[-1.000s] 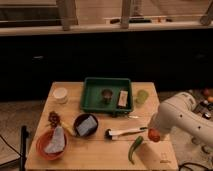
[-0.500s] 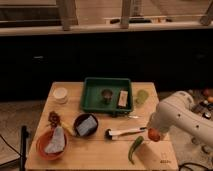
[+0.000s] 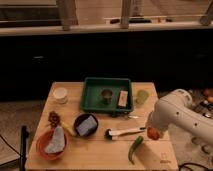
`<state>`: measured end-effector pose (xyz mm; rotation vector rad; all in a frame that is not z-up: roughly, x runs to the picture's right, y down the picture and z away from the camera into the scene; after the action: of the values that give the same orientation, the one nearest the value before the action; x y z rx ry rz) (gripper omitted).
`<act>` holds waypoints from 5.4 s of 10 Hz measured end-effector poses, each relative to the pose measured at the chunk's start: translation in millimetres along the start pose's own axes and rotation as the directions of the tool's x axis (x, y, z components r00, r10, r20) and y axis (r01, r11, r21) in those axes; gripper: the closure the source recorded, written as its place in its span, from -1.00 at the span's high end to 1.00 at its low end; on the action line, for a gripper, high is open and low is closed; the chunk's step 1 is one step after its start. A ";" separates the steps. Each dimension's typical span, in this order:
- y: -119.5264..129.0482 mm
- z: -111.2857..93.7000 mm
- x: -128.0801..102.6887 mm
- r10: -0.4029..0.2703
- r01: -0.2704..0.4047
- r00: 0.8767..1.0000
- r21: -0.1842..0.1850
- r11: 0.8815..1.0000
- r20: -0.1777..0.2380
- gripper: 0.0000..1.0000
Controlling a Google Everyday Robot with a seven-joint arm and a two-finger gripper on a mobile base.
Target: Place apple in plastic cup
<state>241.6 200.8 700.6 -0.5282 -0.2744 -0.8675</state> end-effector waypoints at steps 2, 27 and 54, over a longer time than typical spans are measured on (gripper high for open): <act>-0.3 -3.1 -0.2 -0.036 0.036 0.999 -0.003 0.999 0.000 -0.57; -91.0 -36.1 142.4 -0.013 0.020 0.992 0.059 0.998 -0.122 -1.00; -155.9 8.7 192.6 -0.042 0.050 0.996 0.092 0.995 -0.080 -0.29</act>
<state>239.5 -2.3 842.7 -0.4012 -0.2551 -0.9136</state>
